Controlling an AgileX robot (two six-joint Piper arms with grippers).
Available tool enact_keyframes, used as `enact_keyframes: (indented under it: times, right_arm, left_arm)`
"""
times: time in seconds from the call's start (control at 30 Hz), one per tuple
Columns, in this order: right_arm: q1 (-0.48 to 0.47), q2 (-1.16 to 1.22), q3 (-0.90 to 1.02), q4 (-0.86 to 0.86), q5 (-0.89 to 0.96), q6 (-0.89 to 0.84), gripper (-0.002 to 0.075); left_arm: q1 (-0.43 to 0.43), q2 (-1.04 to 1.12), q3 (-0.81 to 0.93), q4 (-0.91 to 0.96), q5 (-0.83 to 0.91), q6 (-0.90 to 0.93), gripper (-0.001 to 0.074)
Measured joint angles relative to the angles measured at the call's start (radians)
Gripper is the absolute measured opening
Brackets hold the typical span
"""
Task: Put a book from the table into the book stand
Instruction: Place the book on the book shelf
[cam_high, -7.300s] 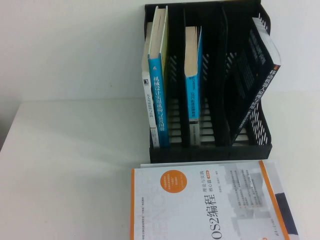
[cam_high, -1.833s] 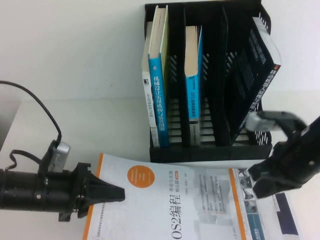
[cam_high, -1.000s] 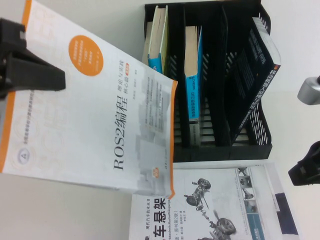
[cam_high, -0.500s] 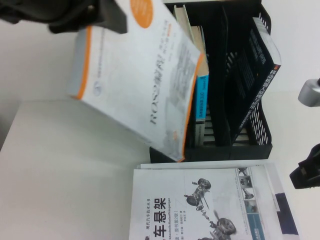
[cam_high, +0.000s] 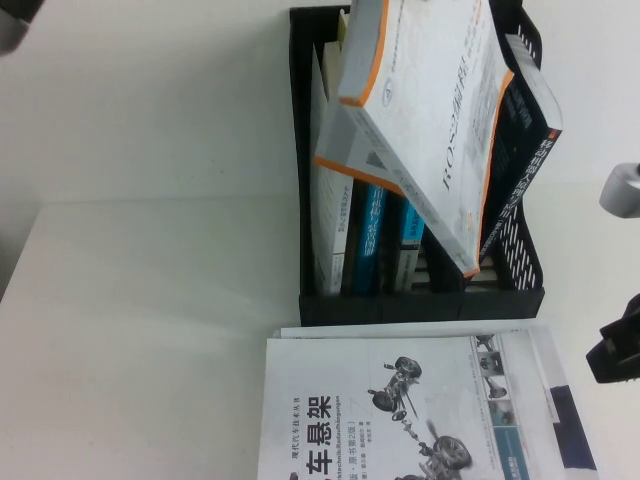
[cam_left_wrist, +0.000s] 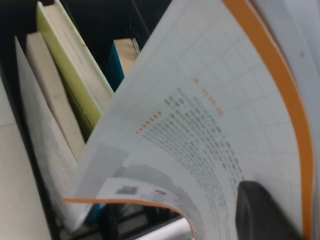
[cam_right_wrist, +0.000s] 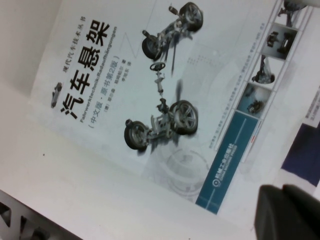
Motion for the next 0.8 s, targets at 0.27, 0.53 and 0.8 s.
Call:
enact_keyframes:
  times: [0.27, 0.53, 0.8]
  right_arm:
    - [0.0, 0.0, 0.01, 0.002, -0.067, 0.016, -0.0003]
    - [0.0, 0.043, 0.01, 0.005, -0.083, 0.016, -0.0003]
    - [0.0, 0.062, 0.01, 0.007, -0.083, 0.016, -0.0003]
  left_arm:
    - [-0.002, 0.002, -0.015, 0.141, 0.0, 0.061, 0.0104]
    - [0.002, 0.008, -0.015, 0.058, -0.015, 0.111, 0.0103]
    - [0.002, 0.01, -0.015, -0.101, -0.165, 0.12, 0.0104]
